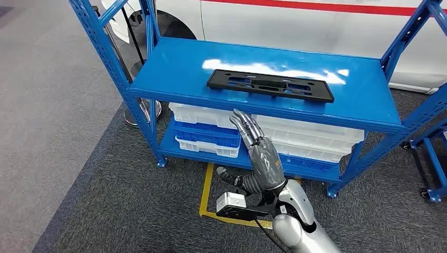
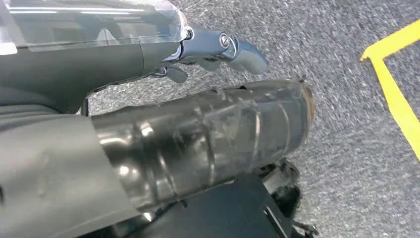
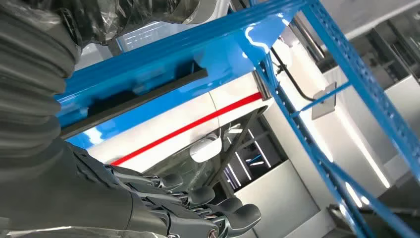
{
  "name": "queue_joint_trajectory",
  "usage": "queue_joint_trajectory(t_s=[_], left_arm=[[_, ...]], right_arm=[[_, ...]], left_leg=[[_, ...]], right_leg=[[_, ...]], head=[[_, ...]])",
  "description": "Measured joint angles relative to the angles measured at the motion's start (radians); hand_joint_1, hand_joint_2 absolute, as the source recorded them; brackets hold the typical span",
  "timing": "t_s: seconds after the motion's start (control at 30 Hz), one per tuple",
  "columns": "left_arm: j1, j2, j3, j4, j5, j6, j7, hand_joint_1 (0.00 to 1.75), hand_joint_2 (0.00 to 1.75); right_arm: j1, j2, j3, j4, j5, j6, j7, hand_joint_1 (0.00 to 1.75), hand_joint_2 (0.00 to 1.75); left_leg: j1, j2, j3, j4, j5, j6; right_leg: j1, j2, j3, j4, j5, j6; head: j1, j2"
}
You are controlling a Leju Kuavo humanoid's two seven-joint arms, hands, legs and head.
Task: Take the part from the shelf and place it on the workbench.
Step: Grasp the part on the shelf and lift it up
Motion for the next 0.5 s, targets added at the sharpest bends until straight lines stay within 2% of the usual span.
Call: queue_joint_trajectory(t_s=[0.07, 0.13, 0.17, 0.23, 0.27, 0.3, 0.33, 0.4, 0.43, 0.47, 0.5], left_arm=[[0.001, 0.000, 0.000, 0.000, 0.000, -0.001, 0.000, 0.00, 0.00], [0.001, 0.000, 0.000, 0.000, 0.000, -0.004, 0.000, 0.00, 0.00], [0.000, 0.000, 0.000, 0.000, 0.000, -0.005, 0.000, 0.00, 0.00], [0.000, 0.000, 0.000, 0.000, 0.000, -0.007, 0.000, 0.00, 0.00], [0.000, 0.000, 0.000, 0.000, 0.000, -0.007, 0.000, 0.00, 0.00], [0.001, 0.000, 0.000, 0.000, 0.000, -0.008, 0.000, 0.00, 0.00], [0.002, 0.000, 0.000, 0.000, 0.000, -0.008, 0.001, 0.00, 0.00], [0.002, 0.000, -0.001, 0.000, 0.000, -0.007, 0.000, 0.00, 0.00], [0.001, 0.000, -0.001, 0.000, 0.000, -0.007, 0.000, 0.00, 0.00], [0.001, 0.000, -0.001, 0.000, 0.000, -0.008, 0.000, 0.00, 0.00], [0.000, 0.000, -0.001, 0.001, -0.001, -0.008, 0.000, 0.00, 0.00]], right_arm=[[0.001, -0.001, -0.002, 0.000, 0.004, -0.001, 0.001, 0.00, 1.75], [0.003, -0.003, -0.006, -0.001, 0.010, -0.004, 0.002, 0.00, 1.75], [0.004, -0.005, -0.009, -0.001, 0.012, -0.006, 0.002, 0.00, 1.75], [0.009, -0.009, -0.014, 0.000, 0.013, -0.008, 0.002, 0.00, 1.75], [0.012, -0.012, -0.016, 0.001, 0.013, -0.009, 0.002, 0.00, 1.75], [0.015, -0.014, -0.017, 0.002, 0.013, -0.009, 0.002, 0.00, 1.75], [0.017, -0.015, -0.017, 0.002, 0.013, -0.009, 0.002, 0.00, 1.75], [0.018, -0.016, -0.019, 0.002, 0.013, -0.009, 0.002, 0.00, 1.75], [0.018, -0.016, -0.019, 0.002, 0.013, -0.010, 0.002, 0.00, 1.75], [0.018, -0.017, -0.020, 0.003, 0.013, -0.010, 0.002, 0.00, 1.75], [0.018, -0.017, -0.021, 0.003, 0.013, -0.011, 0.003, 0.00, 1.75]], left_leg=[[0.002, 0.000, 0.002, -0.005, 0.002, 0.006], [0.006, 0.000, 0.010, -0.014, 0.005, 0.021], [0.008, 0.000, 0.014, -0.018, 0.006, 0.027], [0.007, 0.001, 0.017, -0.018, 0.002, 0.035], [0.006, 0.001, 0.019, -0.017, 0.000, 0.036], [0.006, 0.001, 0.021, -0.017, -0.003, 0.036], [0.006, 0.000, 0.026, -0.016, -0.007, 0.035], [0.006, -0.002, 0.038, -0.013, -0.020, 0.030], [0.004, -0.002, 0.043, -0.010, -0.027, 0.025], [0.002, -0.002, 0.045, -0.008, -0.032, 0.020], [0.001, -0.002, 0.045, -0.008, -0.037, 0.014]], right_leg=[[0.000, 0.000, 0.001, -0.001, -0.001, 0.006], [-0.001, -0.001, -0.011, 0.028, -0.021, 0.014], [-0.002, -0.001, -0.032, 0.072, -0.044, 0.018], [-0.002, -0.001, -0.101, 0.202, -0.097, 0.022], [-0.002, -0.001, -0.133, 0.255, -0.110, 0.023], [-0.003, -0.001, -0.151, 0.278, -0.104, 0.024], [-0.003, -0.002, -0.149, 0.260, -0.078, 0.023], [-0.002, -0.002, -0.099, 0.139, 0.001, 0.016], [0.001, -0.003, -0.070, 0.076, 0.026, 0.012], [0.004, -0.003, -0.050, 0.034, 0.036, 0.007], [0.007, -0.003, -0.040, 0.014, 0.033, 0.003]], head=[[0.000, 0.000], [0.000, 0.000], [0.000, 0.000], [0.000, 0.000], [0.000, 0.000], [0.000, 0.000], [0.000, 0.000], [0.001, 0.000], [0.001, 0.000], [0.000, 0.000], [0.000, 0.000]])
